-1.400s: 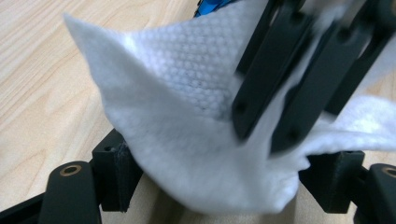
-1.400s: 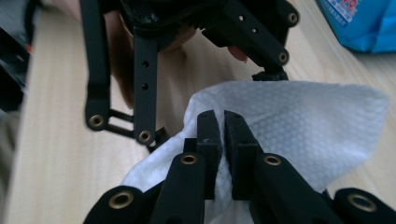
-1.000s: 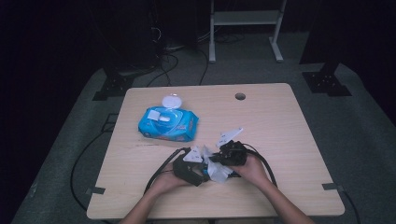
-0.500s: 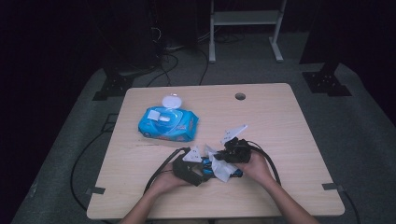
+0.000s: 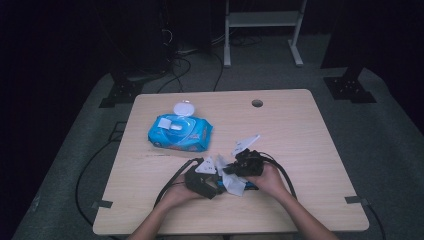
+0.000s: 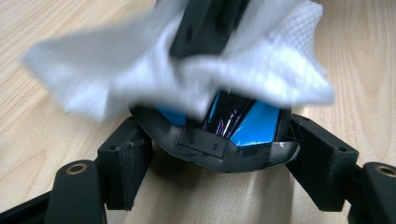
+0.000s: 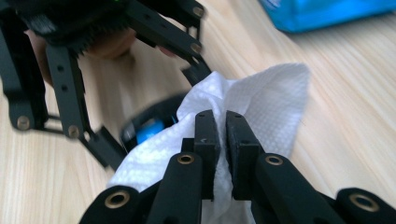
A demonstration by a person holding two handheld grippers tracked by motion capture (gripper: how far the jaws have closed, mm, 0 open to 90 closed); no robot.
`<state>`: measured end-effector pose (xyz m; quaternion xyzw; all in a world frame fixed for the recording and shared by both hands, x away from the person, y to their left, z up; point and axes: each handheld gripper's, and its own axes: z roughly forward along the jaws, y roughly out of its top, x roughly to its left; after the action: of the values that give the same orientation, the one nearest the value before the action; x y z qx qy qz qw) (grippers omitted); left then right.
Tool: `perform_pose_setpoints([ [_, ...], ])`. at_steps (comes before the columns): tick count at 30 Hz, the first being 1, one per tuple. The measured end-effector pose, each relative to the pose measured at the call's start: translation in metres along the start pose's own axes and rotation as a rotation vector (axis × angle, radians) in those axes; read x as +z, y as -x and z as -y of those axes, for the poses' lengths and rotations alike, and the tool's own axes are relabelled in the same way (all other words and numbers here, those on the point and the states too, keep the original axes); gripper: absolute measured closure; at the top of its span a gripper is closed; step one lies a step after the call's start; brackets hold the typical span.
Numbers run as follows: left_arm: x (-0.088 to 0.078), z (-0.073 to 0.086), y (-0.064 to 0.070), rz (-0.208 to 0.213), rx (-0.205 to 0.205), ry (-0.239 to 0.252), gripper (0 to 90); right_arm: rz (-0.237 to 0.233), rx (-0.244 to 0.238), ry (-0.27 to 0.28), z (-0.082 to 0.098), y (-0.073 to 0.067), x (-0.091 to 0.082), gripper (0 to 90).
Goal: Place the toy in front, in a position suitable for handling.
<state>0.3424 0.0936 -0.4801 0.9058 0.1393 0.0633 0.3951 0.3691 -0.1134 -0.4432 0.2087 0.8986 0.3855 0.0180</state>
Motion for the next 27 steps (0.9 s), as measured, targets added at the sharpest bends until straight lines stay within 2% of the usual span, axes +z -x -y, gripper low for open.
perform_pose_setpoints([
  [4, 0.001, -0.001, 0.000, 0.000, -0.006, 0.001, 26.1, 0.014, 0.030, 0.010, 0.008, 0.006, -0.014, 84.1],
  [7, 0.001, -0.001, 0.000, 0.000, -0.006, 0.001, 26.1, -0.002, 0.024, 0.014, 0.007, 0.003, -0.012, 84.5],
  [9, 0.000, -0.001, 0.000, 0.000, -0.006, -0.001, 26.1, -0.025, -0.005, 0.017, 0.001, -0.008, -0.001, 84.5],
  [11, 0.000, 0.000, 0.000, 0.002, -0.008, -0.001, 26.1, -0.038, -0.012, 0.028, -0.002, -0.012, 0.002, 84.5],
  [12, 0.000, 0.000, 0.000, 0.002, -0.010, 0.000, 26.1, -0.077, -0.018, 0.032, -0.010, -0.017, 0.010, 84.4],
  [16, -0.001, 0.000, 0.000, 0.004, -0.016, 0.002, 26.2, -0.065, -0.060, 0.006, -0.015, -0.022, 0.015, 84.3],
  [18, -0.001, 0.000, 0.000, 0.002, -0.009, -0.002, 26.3, -0.038, -0.052, -0.001, -0.009, -0.017, 0.005, 84.1],
  [22, 0.000, 0.000, -0.001, -0.001, -0.001, -0.002, 26.2, 0.002, 0.001, 0.007, 0.012, -0.004, -0.017, 83.9],
  [23, 0.000, 0.000, -0.001, -0.001, -0.001, -0.002, 26.2, 0.002, 0.001, 0.007, 0.012, -0.004, -0.017, 83.9],
  [24, 0.000, 0.000, -0.001, -0.001, 0.000, -0.006, 26.3, 0.013, 0.029, 0.019, 0.023, 0.002, -0.029, 84.0],
  [27, 0.000, 0.000, -0.001, 0.002, -0.009, -0.002, 26.2, 0.041, 0.036, 0.005, 0.033, 0.005, -0.038, 84.0],
])
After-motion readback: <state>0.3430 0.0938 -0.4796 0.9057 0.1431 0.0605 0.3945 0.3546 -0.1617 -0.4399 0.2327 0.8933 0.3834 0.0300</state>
